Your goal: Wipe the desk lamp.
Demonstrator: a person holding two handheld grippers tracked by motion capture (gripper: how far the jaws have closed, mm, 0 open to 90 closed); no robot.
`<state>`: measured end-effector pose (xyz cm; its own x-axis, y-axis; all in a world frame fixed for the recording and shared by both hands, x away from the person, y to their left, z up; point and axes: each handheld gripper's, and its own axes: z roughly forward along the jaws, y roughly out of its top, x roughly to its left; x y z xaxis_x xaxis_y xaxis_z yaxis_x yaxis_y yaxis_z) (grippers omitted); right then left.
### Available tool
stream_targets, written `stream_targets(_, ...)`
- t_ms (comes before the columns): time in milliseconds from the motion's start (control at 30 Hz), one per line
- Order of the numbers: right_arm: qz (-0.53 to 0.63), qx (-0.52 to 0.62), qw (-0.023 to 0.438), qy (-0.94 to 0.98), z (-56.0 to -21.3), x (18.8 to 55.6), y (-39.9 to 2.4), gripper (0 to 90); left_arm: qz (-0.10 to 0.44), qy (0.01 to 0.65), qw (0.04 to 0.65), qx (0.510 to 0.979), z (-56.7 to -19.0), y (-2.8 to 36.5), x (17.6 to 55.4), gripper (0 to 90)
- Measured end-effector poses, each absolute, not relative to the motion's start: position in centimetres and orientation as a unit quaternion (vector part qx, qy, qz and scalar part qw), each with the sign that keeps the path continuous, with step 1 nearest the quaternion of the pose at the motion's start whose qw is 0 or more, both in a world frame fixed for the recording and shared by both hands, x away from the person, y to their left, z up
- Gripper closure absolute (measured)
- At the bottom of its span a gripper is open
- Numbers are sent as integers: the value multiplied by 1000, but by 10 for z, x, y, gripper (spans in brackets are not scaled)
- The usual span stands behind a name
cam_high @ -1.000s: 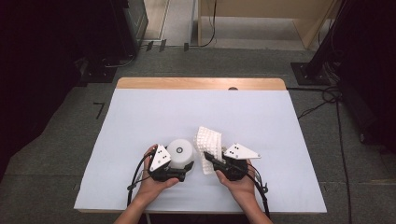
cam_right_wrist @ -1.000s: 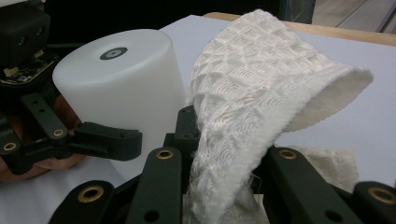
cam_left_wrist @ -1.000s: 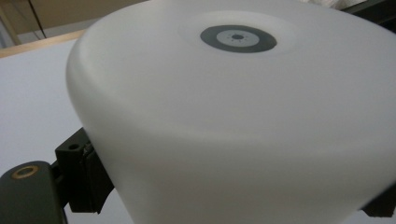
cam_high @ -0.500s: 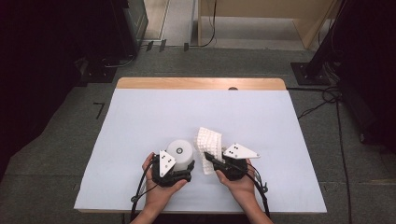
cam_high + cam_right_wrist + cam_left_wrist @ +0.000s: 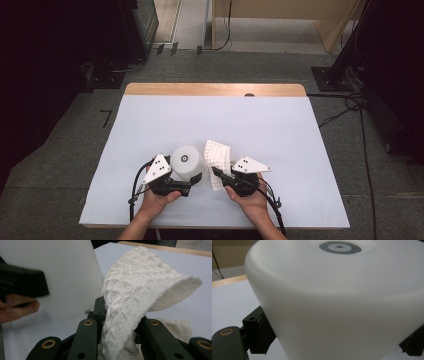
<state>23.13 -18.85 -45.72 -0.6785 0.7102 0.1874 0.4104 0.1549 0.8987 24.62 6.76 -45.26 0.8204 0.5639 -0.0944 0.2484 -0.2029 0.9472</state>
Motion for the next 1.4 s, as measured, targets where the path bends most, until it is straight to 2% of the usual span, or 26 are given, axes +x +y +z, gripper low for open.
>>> stream_targets(233, 566, 357, 165, 725, -432, 222, -197, 738, 134, 262, 523, 800, -467, 49, 248, 83)
stream_targets(367, 572, 348, 177, 721, -423, 218, -199, 737, 134, 265, 526, 797, -465, 50, 249, 83)
stream_targets(567, 533, 364, 164, 746, -444, 225, -189, 737, 138, 274, 558, 771, -453, 63, 249, 83)
stream_targets(700, 519, 385, 145, 750, -459, 231, -185, 738, 138, 274, 553, 774, -455, 64, 250, 83)
stream_targets(1000, 555, 370, 167, 726, -435, 225, -193, 737, 143, 270, 519, 798, -468, 49, 252, 83)
stream_targets(1267, 532, 395, 159, 732, -452, 233, -199, 737, 173, 276, 493, 807, -476, 50, 256, 83)
stream_targets(1400, 526, 404, 158, 732, -456, 236, -201, 737, 168, 280, 496, 804, -478, 51, 256, 80)
